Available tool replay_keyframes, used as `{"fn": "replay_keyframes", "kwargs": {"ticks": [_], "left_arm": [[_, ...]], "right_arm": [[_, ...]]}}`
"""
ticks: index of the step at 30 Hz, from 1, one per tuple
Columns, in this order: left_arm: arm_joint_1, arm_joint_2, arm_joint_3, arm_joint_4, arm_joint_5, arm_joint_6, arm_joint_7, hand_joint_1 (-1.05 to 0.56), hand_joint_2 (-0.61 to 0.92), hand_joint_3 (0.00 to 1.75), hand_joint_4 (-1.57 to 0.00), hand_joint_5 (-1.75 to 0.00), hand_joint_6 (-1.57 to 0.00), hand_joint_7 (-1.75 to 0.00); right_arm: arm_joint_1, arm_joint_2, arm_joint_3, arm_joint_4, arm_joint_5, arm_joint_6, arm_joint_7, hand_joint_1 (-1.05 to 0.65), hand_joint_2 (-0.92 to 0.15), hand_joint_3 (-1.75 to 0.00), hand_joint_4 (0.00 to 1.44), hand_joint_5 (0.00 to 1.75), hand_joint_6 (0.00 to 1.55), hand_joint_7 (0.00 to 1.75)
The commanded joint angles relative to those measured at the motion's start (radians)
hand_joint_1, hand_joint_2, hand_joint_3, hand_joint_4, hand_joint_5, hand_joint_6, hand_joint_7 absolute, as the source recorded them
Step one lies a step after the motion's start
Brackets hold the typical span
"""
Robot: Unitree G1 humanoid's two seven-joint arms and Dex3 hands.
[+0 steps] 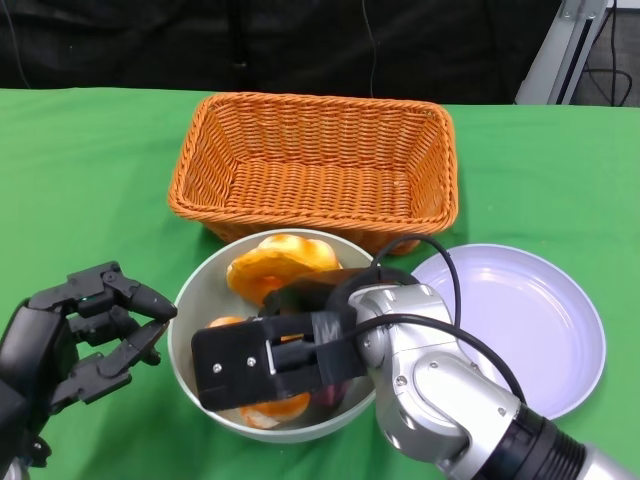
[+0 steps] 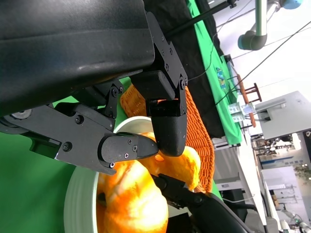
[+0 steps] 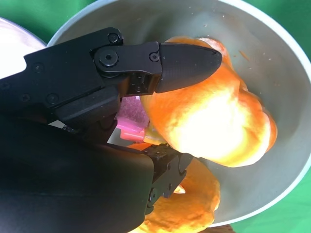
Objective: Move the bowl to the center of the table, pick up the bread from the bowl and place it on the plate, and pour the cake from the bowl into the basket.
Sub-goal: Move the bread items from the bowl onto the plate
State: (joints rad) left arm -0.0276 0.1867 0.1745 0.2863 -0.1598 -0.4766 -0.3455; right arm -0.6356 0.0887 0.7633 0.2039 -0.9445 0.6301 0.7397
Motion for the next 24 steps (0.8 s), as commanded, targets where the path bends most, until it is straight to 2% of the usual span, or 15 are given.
{"fn": "replay_keyframes", "kwargs": {"ticks": [1, 2, 4, 5, 8, 9, 11, 15, 20, 24], "left_arm": [[-0.009, 0.023, 0.006, 0.015, 0.016, -0.021, 0.012, -0.17, 0.80, 0.51, -0.79, -1.45, -0.87, -1.02], [-0.010, 0.023, 0.007, 0.017, 0.017, -0.023, 0.012, -0.17, 0.80, 0.52, -0.78, -1.45, -0.86, -1.03], [-0.011, 0.023, 0.008, 0.019, 0.018, -0.024, 0.011, -0.16, 0.80, 0.53, -0.78, -1.46, -0.86, -1.04], [-0.011, 0.023, 0.008, 0.019, 0.019, -0.024, 0.012, -0.16, 0.80, 0.53, -0.78, -1.46, -0.86, -1.04], [-0.011, 0.023, 0.009, 0.021, 0.022, -0.029, 0.013, -0.16, 0.80, 0.54, -0.78, -1.45, -0.85, -1.04], [-0.012, 0.023, 0.009, 0.022, 0.023, -0.031, 0.014, -0.15, 0.80, 0.55, -0.78, -1.45, -0.85, -1.04], [-0.013, 0.022, 0.008, 0.024, 0.026, -0.035, 0.016, -0.15, 0.79, 0.56, -0.78, -1.45, -0.85, -1.04], [-0.012, 0.022, 0.007, 0.024, 0.029, -0.035, 0.019, -0.14, 0.78, 0.56, -0.79, -1.45, -0.86, -1.04], [-0.015, 0.021, 0.006, 0.032, 0.037, -0.040, 0.027, -0.15, 0.78, 0.56, -0.80, -1.45, -0.86, -1.03], [-0.019, 0.021, 0.006, 0.040, 0.035, -0.044, 0.024, -0.14, 0.78, 0.56, -0.79, -1.45, -0.86, -1.03]], "right_arm": [[-0.004, 0.009, 0.026, 0.032, 0.018, -0.004, 0.003, -0.94, -0.92, -0.37, 1.09, 0.24, 0.62, 0.08], [-0.003, 0.011, 0.031, 0.038, 0.014, -0.005, -0.006, -0.90, -0.92, -0.32, 1.08, 0.47, 0.75, 0.05], [-0.001, 0.012, 0.040, 0.042, 0.008, -0.005, -0.023, -0.86, -0.92, -0.28, 1.01, 0.76, 0.82, 0.02], [0.002, 0.011, 0.044, 0.039, 0.005, -0.005, -0.034, -0.80, -0.92, -0.24, 1.00, 0.98, 0.83, 0.01], [0.038, 0.012, 0.033, 0.015, 0.011, -0.008, -0.114, -0.60, -0.92, -0.13, 0.95, 1.31, 0.77, 0.00], [0.052, 0.011, 0.025, 0.006, 0.017, -0.012, -0.143, -0.55, -0.92, -0.11, 0.92, 1.37, 0.75, 0.00], [0.078, 0.007, 0.009, -0.009, 0.035, -0.029, -0.198, -0.49, -0.92, -0.11, 0.89, 1.42, 0.73, 0.00], [0.114, 0.000, -0.029, -0.037, 0.067, -0.062, -0.284, -0.42, -0.92, -0.23, 0.80, 1.39, 0.74, 0.00], [0.145, -0.017, -0.093, -0.122, 0.108, -0.066, -0.319, -0.41, -0.92, -0.19, 0.78, 1.46, 0.72, 0.00], [0.149, -0.040, -0.118, -0.169, 0.125, -0.066, -0.315, -0.43, -0.92, -0.18, 0.74, 1.54, 0.84, 0.06]]}}
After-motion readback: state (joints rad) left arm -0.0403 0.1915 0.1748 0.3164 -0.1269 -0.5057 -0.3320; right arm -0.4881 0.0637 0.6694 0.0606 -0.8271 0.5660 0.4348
